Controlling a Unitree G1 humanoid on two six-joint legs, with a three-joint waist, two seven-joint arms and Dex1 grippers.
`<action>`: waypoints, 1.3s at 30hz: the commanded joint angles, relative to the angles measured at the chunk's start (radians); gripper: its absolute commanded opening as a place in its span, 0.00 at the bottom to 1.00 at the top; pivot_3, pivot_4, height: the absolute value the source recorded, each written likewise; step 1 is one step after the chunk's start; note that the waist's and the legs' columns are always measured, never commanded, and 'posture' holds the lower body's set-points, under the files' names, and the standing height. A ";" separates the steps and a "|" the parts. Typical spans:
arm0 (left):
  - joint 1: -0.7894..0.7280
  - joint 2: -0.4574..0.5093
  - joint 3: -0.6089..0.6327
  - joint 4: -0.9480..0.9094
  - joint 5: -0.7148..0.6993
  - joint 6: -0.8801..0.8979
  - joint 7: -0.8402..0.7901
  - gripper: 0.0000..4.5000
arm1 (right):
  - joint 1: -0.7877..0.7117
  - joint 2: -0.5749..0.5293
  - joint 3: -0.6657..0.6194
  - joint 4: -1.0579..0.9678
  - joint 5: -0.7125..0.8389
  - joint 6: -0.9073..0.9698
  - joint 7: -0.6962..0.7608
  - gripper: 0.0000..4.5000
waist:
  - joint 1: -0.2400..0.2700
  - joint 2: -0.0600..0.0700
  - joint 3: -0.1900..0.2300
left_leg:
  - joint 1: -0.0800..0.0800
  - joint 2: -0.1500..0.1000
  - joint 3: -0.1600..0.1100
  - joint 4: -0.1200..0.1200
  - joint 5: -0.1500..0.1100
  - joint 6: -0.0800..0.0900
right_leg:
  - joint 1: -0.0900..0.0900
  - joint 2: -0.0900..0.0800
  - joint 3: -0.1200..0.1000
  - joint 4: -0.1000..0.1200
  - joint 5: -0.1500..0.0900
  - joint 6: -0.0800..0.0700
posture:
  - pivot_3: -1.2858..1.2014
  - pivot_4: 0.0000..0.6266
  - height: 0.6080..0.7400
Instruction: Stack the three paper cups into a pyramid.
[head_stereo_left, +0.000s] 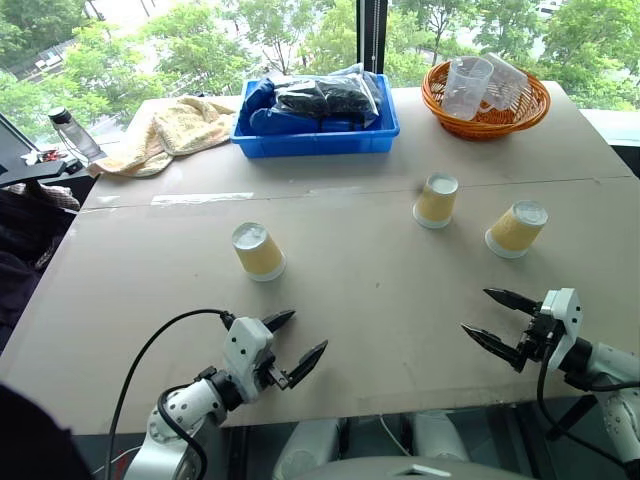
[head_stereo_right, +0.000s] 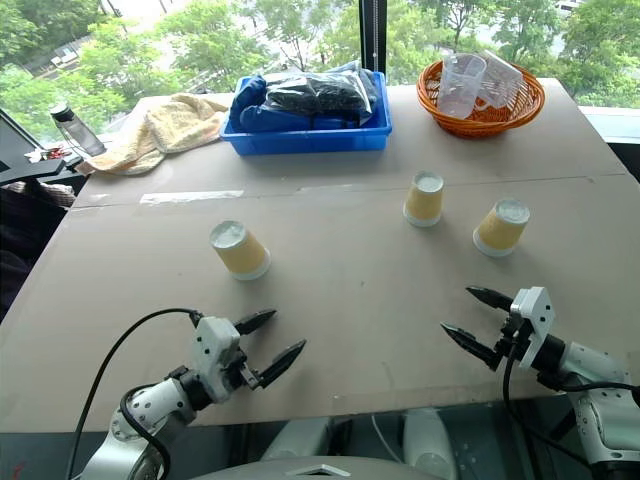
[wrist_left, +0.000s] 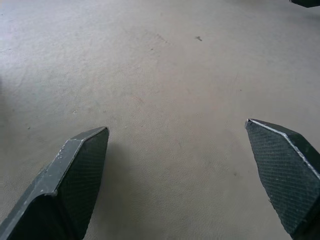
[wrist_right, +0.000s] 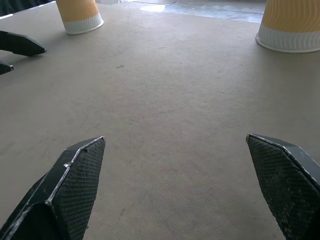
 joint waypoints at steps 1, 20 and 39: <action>0.004 -0.004 0.042 -0.004 -0.037 -0.046 -0.009 1.00 | 0.009 0.001 -0.017 -0.038 0.027 -0.002 0.015 0.99 | 0.000 0.000 0.000 | 0.000 0.000 0.000 0.000 0.000 0.000 | 0.000 0.000 0.000 0.000 0.000 0.000 | 0.52 0.24 1.00; -0.303 -0.023 0.260 0.132 -0.018 -0.002 0.236 1.00 | -0.147 0.002 0.002 -0.388 0.267 0.207 -0.088 0.99 | -0.002 -0.003 0.002 | 0.000 0.000 -0.001 0.001 0.000 0.000 | 0.000 0.000 -0.001 0.000 0.000 0.000 | 0.52 0.24 1.00; -0.453 -0.003 0.198 0.300 -0.044 -0.020 0.094 0.80 | -0.221 -0.012 0.006 -0.496 0.321 0.328 -0.166 1.00 | -0.002 -0.005 0.003 | -0.002 0.000 -0.002 0.000 0.000 -0.001 | -0.002 0.001 -0.002 0.000 0.000 0.000 | 0.52 0.24 1.00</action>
